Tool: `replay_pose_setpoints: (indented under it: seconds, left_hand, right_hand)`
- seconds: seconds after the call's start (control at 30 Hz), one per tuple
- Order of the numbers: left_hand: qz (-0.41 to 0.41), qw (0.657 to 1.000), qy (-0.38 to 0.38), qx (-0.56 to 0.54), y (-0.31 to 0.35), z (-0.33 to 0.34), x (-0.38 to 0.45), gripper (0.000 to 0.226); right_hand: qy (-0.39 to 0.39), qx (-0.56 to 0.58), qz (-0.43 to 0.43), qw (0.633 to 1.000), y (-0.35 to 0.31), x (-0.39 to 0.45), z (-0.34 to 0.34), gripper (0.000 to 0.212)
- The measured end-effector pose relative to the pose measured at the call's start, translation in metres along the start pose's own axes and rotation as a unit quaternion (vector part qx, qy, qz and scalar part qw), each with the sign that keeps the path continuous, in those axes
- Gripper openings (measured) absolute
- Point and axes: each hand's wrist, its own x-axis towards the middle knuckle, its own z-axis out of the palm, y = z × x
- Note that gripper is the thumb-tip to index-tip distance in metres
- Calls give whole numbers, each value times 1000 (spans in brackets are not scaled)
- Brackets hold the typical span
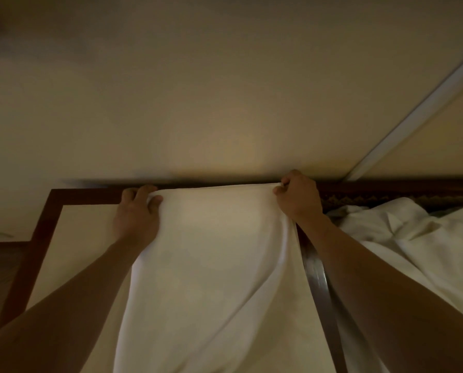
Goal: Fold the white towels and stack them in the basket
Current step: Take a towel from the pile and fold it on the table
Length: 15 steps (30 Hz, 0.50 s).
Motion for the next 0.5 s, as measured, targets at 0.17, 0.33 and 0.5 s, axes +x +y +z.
replay_pose_setpoints:
  seconds: [0.17,0.33,0.5]
  left_hand:
    - [11,1000,7,-9,-1,1,-2,32]
    - [17,1000,12,-8,0,2,-3,32]
    - [17,1000,13,4,0,1,-4,33]
  right_hand:
    - [-21,0,6,1000,1,7,-2,18]
    - [-14,-56,-28,998,1,3,-2,23]
    - [-41,-74,-34,996,-5,4,-8,20]
